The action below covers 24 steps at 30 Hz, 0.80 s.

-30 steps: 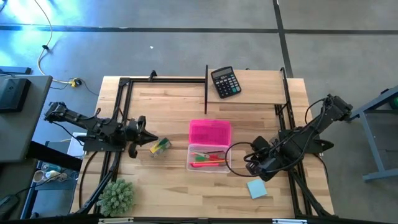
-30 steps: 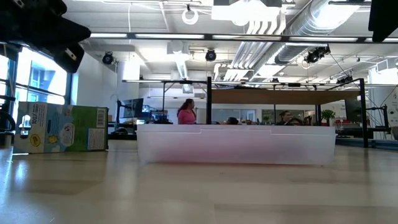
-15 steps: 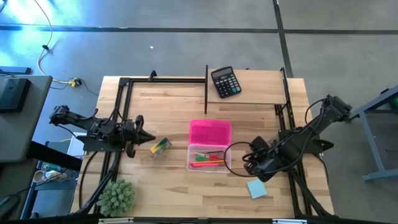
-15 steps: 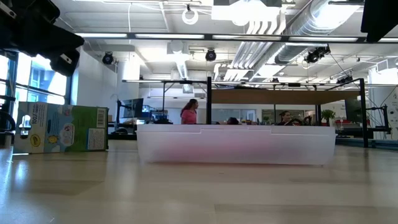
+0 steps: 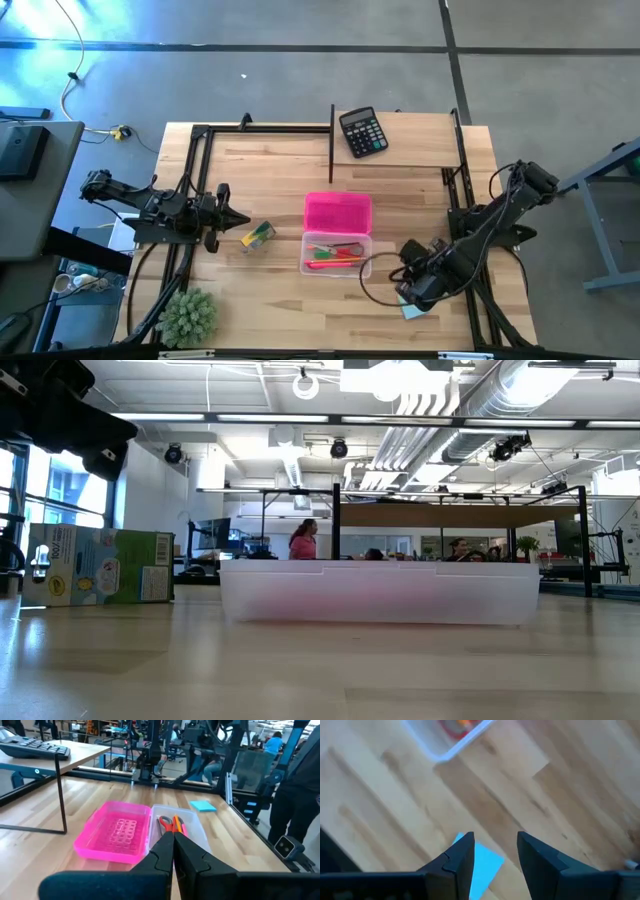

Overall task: Pack school essentials
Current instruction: Put the sticky notes into the supply box

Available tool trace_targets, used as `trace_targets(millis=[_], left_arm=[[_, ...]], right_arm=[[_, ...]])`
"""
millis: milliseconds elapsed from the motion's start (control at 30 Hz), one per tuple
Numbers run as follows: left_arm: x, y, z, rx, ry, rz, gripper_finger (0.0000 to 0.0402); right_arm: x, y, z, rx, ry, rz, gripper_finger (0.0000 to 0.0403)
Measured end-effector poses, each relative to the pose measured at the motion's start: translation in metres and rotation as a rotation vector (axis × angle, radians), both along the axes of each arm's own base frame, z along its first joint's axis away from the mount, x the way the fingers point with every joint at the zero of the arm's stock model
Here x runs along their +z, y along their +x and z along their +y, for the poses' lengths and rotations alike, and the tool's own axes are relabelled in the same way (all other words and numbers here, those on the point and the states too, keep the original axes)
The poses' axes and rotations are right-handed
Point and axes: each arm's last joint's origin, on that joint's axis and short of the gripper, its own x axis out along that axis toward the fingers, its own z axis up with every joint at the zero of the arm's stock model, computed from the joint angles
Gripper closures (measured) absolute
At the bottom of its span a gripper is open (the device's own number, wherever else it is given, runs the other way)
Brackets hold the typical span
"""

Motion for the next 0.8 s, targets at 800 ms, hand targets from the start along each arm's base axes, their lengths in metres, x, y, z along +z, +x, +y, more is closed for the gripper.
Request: trace_targets(millis=[800], left_arm=[[0.002, -0.002, 0.011, 0.4, -0.117, -0.06, 0.0401]], right_arm=[[-0.001, -0.013, 0.029, 0.381, 0.043, -0.009, 0.021]])
